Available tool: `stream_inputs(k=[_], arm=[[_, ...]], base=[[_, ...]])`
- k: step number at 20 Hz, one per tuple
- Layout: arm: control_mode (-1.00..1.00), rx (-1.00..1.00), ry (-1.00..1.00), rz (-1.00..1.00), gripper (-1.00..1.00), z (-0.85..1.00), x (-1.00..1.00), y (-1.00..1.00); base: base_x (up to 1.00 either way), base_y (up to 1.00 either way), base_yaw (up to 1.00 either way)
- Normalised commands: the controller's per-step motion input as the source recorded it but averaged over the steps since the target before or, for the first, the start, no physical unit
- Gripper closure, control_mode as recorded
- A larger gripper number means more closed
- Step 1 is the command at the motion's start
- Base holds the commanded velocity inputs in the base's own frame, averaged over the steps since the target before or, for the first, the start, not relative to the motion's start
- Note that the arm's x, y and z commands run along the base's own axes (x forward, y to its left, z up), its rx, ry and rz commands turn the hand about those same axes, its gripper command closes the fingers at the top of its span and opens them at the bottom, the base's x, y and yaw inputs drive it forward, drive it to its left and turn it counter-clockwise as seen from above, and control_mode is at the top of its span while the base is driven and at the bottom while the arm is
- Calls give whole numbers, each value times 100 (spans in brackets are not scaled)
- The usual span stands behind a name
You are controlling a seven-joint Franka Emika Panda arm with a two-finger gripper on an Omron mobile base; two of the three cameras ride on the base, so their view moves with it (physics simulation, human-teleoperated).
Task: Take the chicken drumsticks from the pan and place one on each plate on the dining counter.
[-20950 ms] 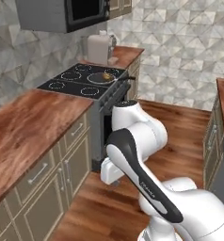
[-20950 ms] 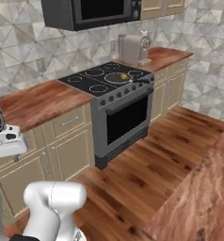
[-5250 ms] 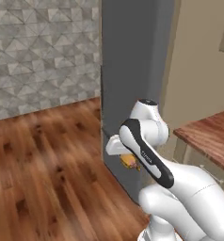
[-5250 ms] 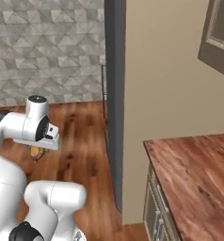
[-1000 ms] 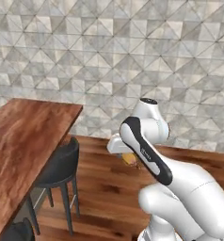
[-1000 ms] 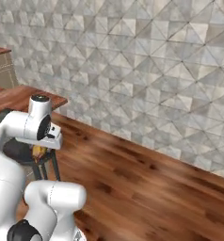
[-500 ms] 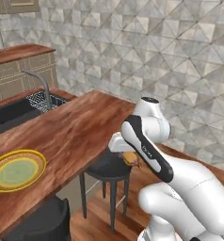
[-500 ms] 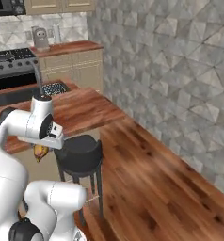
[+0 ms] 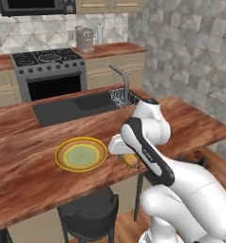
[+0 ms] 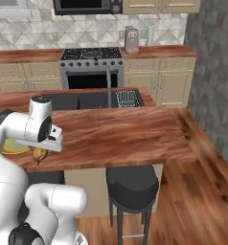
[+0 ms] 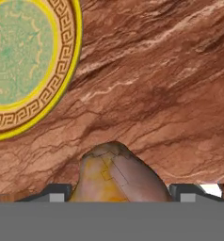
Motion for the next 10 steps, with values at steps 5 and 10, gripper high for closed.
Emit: stream_inputs(k=[5,10], arm=[[100,0,0,0,100,0,0,0],[100,0,0,0,100,0,0,0]], base=[[61,3,46],[33,8,32]])
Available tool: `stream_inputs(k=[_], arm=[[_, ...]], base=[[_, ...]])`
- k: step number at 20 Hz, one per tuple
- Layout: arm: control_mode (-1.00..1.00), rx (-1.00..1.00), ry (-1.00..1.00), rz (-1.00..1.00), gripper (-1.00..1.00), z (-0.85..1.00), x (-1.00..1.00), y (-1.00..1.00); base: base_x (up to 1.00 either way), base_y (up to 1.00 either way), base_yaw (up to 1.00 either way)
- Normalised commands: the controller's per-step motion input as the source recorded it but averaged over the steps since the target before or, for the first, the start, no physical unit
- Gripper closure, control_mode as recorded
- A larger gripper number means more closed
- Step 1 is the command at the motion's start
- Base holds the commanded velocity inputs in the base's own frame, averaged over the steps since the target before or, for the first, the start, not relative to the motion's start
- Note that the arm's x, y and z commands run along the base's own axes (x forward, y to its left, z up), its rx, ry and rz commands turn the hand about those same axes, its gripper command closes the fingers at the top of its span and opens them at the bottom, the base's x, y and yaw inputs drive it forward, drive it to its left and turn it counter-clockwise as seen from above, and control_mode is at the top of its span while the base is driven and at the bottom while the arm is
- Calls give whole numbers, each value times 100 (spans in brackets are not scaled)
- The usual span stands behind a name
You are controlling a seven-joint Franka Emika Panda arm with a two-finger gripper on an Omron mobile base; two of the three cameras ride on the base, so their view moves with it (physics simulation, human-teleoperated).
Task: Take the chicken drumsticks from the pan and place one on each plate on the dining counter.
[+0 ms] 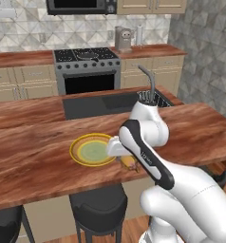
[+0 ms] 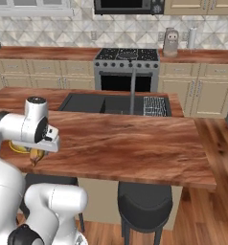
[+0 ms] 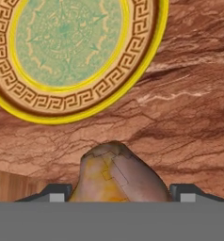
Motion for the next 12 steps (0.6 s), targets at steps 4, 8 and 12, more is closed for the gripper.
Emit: stream_inputs(k=[4,8,12], arm=[[100,0,0,0,100,0,0,0],[100,0,0,0,100,0,0,0],[100,0,0,0,100,0,0,0]], base=[[0,0,0],[0,0,0],[0,0,0]])
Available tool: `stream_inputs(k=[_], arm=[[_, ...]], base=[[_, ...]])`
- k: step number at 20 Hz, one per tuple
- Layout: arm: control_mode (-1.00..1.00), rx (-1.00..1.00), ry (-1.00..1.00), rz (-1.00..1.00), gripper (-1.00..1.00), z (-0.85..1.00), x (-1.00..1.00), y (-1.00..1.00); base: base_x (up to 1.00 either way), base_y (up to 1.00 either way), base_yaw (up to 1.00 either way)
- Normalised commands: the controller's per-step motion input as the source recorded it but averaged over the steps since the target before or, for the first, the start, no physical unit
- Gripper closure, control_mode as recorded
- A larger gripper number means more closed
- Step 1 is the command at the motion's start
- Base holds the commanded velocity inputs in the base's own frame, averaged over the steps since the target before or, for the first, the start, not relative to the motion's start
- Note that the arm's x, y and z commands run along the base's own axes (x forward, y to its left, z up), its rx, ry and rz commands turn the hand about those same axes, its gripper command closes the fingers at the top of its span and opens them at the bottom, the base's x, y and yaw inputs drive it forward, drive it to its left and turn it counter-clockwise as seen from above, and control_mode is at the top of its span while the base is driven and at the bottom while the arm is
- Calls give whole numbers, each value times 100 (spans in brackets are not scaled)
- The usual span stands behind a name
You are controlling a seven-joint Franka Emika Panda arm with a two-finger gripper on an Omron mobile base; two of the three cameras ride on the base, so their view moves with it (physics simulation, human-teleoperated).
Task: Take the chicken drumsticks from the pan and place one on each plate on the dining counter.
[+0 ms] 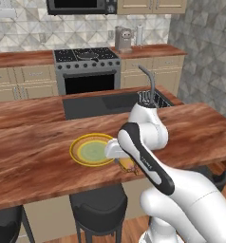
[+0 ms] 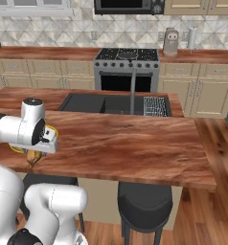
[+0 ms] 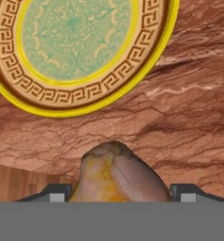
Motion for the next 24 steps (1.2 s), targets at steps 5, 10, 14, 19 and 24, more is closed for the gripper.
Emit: stream_inputs(k=[5,10,14,19,24], arm=[[100,0,0,0,100,0,0,0],[-100,0,-1,0,100,1,3,3],[-100,0,-13,5,100,47,23,18],[-100,-2,-3,3,100,38,51,41],[-100,-15,0,0,100,-3,95,50]], base=[[0,0,0],[2,1,0],[0,0,0],[0,0,0],[0,0,0]])
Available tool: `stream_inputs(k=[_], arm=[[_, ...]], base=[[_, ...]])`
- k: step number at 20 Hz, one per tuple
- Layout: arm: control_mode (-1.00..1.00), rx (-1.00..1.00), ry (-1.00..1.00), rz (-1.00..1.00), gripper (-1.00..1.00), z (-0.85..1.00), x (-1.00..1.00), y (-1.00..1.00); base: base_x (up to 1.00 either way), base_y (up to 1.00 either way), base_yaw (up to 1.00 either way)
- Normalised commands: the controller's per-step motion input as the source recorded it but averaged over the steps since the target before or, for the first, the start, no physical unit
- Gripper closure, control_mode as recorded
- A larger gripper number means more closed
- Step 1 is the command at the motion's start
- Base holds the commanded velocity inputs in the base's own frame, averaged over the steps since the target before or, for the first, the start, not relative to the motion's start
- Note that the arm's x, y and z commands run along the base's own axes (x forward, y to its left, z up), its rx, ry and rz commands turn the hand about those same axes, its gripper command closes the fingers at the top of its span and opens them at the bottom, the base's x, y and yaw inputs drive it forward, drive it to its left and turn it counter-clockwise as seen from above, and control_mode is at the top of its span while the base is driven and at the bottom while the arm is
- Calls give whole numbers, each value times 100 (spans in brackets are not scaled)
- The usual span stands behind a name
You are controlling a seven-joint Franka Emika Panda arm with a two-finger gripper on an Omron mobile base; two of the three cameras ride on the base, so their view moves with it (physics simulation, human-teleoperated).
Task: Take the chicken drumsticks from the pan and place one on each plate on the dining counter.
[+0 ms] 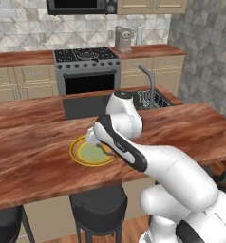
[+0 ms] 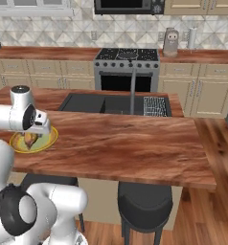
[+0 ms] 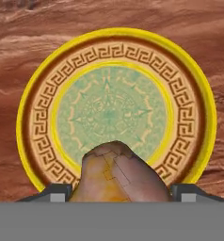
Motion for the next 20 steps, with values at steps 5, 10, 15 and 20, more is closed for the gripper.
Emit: stream_inputs(k=[5,10,15,20], arm=[[-100,-7,-4,0,100,-22,88,35],[-100,0,0,0,100,-41,44,17],[-100,0,-2,0,100,-39,15,23],[-100,0,-6,0,100,-18,-4,9]], base=[[0,0,0],[0,0,0],[0,0,0],[0,0,0]])
